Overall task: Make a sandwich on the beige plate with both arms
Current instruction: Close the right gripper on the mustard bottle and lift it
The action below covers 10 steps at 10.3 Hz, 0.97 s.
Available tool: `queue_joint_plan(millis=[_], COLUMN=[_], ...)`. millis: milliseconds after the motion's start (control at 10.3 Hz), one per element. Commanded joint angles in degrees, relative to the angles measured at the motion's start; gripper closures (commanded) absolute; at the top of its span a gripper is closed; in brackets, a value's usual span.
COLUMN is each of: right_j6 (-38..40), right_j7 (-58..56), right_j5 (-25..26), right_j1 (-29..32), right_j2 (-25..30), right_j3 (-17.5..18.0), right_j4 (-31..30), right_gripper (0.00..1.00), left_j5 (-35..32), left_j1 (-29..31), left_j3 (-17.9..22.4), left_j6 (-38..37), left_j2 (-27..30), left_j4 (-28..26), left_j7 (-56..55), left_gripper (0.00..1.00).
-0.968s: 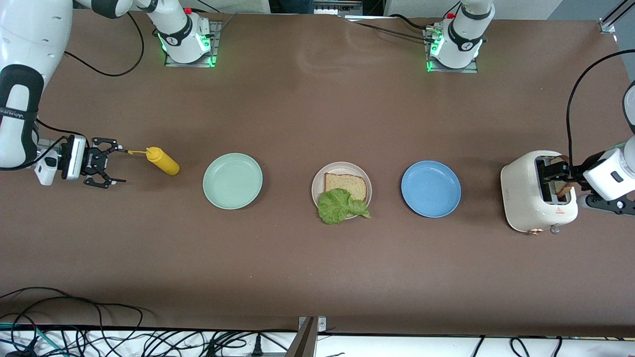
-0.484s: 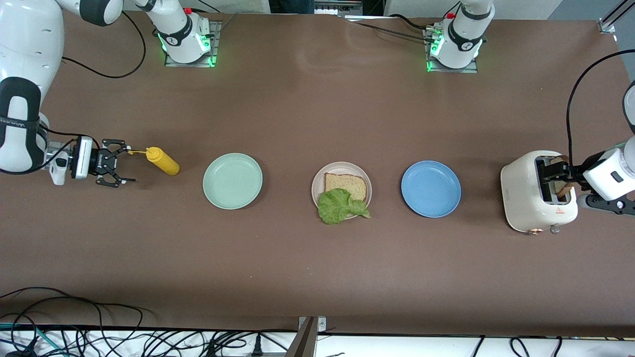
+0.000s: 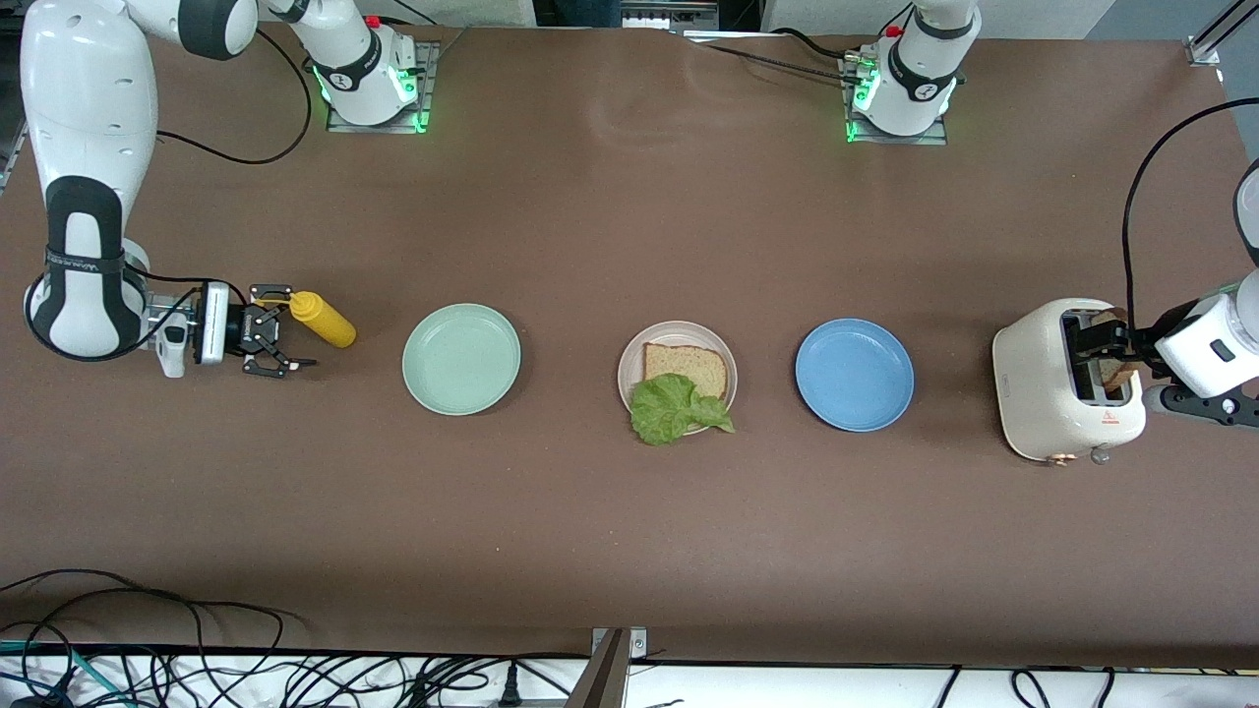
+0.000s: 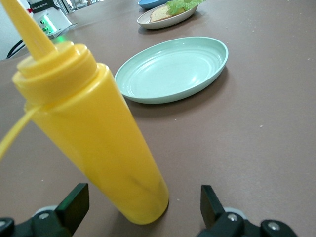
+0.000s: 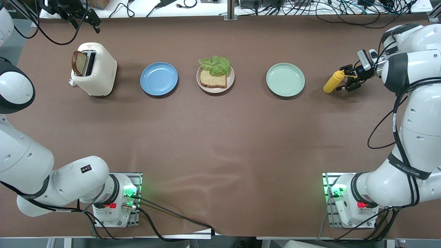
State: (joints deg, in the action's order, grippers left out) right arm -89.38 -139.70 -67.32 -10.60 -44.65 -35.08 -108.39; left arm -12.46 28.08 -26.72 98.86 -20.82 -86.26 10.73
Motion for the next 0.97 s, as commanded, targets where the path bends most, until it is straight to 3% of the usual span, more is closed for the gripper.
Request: queue_joint_plan(millis=[0,194,290,387,581,677,871], right_j6=[0.9,0.9,0.9,0.9,0.8,0.9,0.3], right_j7=[-1.4,-1.3,-1.3,-1.3,-1.3,-0.2,4.3], right_j5=[-3.2,-4.1,-4.6,-4.7,-5.0,-5.6,-5.0], right_j1=[0.5,0.6,0.5,0.5,0.5,0.1,-2.0], right_j2=[-0.6,-1.1,-1.1,-1.1,-1.1,-0.9,-0.5], right_j3=[0.5,1.7,1.8,1.9,2.0,2.0,1.9], right_j4=[-1.3,-1.3,-1.3,-1.3,-0.8,0.0,5.1], right_gripper=[0.01,0.03,0.15,0.34,0.88,1.0,1.0], left_j5=[-2.0,-2.0,-2.0,-2.0,-2.0,-2.0,-2.0], left_j1=[-0.2,-0.2,-0.1,-0.1,0.3,0.4,0.2], left_j3=[-0.3,-0.3,-0.3,-0.3,-0.3,-0.3,-0.3], left_j6=[-0.2,-0.2,-0.2,-0.2,-0.2,-0.2,-0.2], left_j2=[0.2,0.2,0.2,0.2,0.2,0.2,0.2], left_j4=[0.4,0.4,0.4,0.4,0.4,0.4,0.5], left_j7=[-0.2,-0.1,-0.1,0.0,0.3,0.3,-0.1], left_gripper=[0.0,0.0,0.0,0.0,0.0,0.0,0.0])
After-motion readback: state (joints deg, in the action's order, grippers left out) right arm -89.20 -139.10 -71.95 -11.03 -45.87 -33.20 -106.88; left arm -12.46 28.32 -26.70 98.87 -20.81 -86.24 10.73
